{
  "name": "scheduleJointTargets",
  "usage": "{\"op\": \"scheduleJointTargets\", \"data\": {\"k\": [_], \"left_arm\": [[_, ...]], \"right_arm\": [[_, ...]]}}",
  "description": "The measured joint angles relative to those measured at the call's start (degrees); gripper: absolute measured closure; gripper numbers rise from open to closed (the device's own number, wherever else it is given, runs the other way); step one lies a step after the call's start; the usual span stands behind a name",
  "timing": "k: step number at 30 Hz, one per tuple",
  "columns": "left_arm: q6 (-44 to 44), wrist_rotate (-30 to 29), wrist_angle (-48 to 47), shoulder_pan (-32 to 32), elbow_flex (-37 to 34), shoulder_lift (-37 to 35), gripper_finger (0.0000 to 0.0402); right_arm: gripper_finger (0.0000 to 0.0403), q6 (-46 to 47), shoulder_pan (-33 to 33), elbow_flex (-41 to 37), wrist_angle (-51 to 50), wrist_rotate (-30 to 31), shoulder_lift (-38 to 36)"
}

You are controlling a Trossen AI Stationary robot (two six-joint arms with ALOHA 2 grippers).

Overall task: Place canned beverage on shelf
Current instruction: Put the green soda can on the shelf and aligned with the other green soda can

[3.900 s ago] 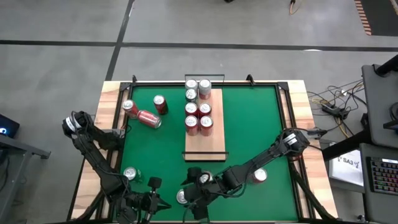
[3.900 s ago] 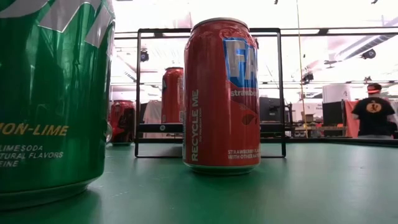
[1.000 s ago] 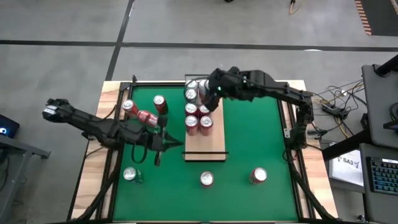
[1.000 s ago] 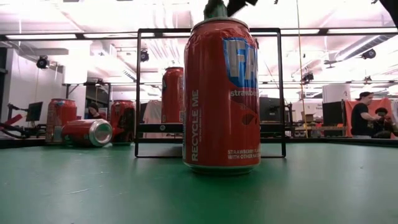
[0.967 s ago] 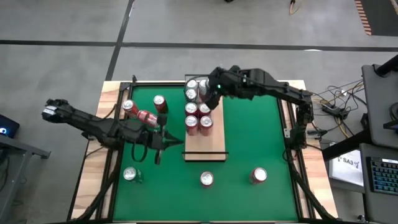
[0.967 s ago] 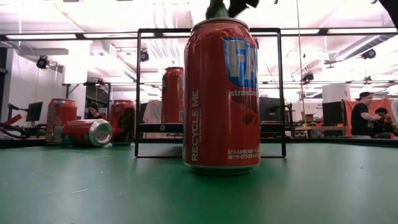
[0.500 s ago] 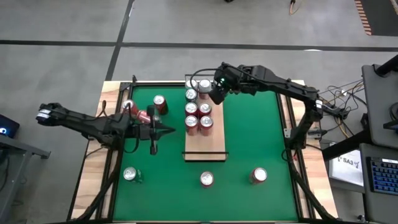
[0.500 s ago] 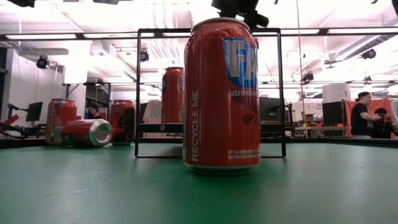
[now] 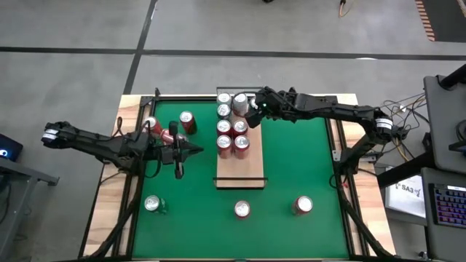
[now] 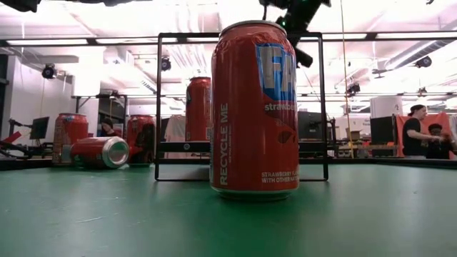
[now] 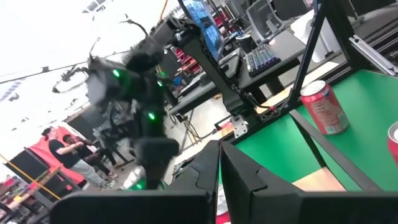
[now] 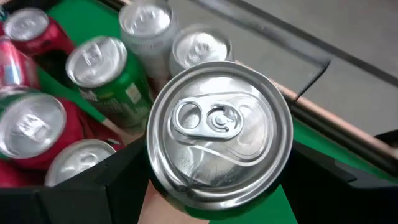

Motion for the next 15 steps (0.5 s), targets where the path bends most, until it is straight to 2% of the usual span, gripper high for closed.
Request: {"op": "scheduleJointTargets", "data": {"k": [10,15], "left_arm": [[2.21,-0.12,1.83,0.17,0.01,-0.23,0.0402],[2.39,-0.12,2.90,0.23,0.03,-0.27,0.0402]], "right_arm": [[0.0115,5.65,-0.60,-7.72,6.51,0.54,0.13],[0.0115,7.04,-0.62,-8.78,9.14,0.64,0.63]]}}
